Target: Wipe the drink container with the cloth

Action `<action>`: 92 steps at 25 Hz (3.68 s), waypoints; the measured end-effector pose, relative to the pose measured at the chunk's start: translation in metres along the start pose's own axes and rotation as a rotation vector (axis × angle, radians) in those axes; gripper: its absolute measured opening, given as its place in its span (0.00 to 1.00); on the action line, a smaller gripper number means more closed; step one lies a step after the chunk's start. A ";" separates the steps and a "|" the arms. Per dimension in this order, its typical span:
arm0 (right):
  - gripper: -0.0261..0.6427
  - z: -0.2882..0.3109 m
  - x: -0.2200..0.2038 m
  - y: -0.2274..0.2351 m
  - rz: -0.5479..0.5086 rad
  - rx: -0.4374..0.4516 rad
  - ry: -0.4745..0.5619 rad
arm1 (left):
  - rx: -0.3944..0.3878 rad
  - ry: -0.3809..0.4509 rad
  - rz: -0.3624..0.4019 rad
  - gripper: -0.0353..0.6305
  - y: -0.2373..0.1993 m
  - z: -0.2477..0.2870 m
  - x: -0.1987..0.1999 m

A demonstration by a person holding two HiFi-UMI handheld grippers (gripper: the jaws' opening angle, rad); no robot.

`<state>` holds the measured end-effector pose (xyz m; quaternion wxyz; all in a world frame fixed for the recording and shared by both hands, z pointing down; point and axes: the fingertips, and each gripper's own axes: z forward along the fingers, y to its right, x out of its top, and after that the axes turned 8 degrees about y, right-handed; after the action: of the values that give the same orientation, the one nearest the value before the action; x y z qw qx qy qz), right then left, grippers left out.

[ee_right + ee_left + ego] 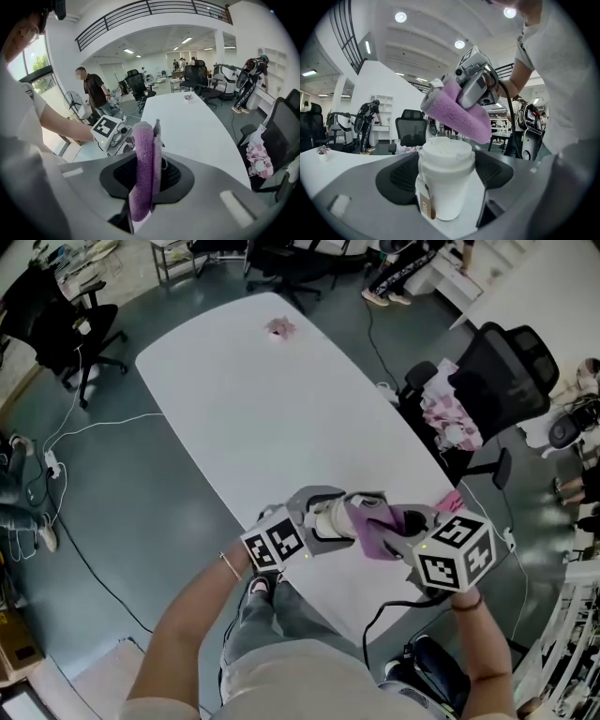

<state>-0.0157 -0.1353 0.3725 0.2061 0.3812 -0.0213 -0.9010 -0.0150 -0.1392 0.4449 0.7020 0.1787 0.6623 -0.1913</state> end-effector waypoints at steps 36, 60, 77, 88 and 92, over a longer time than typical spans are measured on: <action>0.14 0.038 -0.010 0.022 0.123 0.057 -0.319 | -0.002 -0.006 -0.005 0.62 0.001 -0.003 0.001; 0.14 0.002 -0.006 0.065 0.155 -0.131 -0.283 | -0.005 -0.016 0.006 0.62 0.000 -0.002 -0.002; 0.14 0.021 0.000 0.002 0.071 -0.007 -0.313 | -0.002 -0.013 0.006 0.62 0.001 -0.001 -0.003; 0.14 0.040 -0.012 -0.001 0.059 0.010 -0.365 | -0.002 -0.008 0.003 0.62 0.000 -0.002 -0.002; 0.14 0.042 -0.013 0.004 0.085 0.012 -0.362 | 0.000 -0.009 0.003 0.62 0.000 -0.003 -0.003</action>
<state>-0.0350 -0.1390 0.4120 0.2345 0.2127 -0.0795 -0.9452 -0.0172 -0.1375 0.4472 0.7053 0.1787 0.6589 -0.1910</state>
